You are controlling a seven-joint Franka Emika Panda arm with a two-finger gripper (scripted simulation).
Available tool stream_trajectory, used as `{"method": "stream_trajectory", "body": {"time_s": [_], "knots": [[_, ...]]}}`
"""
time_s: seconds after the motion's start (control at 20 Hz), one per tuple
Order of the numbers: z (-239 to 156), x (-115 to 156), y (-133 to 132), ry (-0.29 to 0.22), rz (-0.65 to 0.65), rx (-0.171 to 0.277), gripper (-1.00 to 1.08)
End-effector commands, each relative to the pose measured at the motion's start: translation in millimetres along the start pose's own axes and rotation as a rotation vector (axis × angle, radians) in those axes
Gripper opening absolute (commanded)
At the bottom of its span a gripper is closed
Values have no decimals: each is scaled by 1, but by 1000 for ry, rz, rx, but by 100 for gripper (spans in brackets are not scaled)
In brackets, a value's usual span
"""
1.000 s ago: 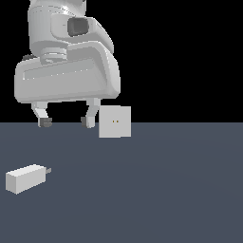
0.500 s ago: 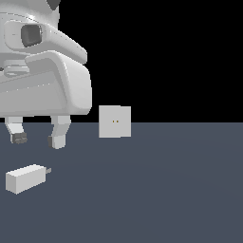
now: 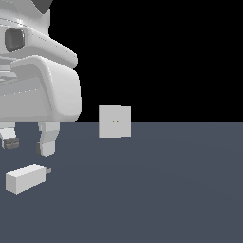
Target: Plug the charger into the wall socket.
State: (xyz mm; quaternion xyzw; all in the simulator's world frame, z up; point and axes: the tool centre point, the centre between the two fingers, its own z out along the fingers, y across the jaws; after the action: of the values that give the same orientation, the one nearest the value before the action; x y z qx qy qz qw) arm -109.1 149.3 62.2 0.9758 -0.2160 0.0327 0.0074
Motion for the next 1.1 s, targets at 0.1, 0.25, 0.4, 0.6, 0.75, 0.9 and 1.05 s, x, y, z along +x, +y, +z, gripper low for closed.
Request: {"method": "stream_trajectory", "body": {"time_s": [0.1,0.25,0.4,0.6,0.75,0.9,1.05], "knots": [[5,0,0,0,1,0,100],[14,-1,0,0,1,0,100],[28,-2,0,0,2,0,100],[44,-3,0,0,3,0,100],[49,-3,0,0,3,0,100],[50,-3,0,0,3,0,-100],[50,-3,0,0,3,0,-100]]}}
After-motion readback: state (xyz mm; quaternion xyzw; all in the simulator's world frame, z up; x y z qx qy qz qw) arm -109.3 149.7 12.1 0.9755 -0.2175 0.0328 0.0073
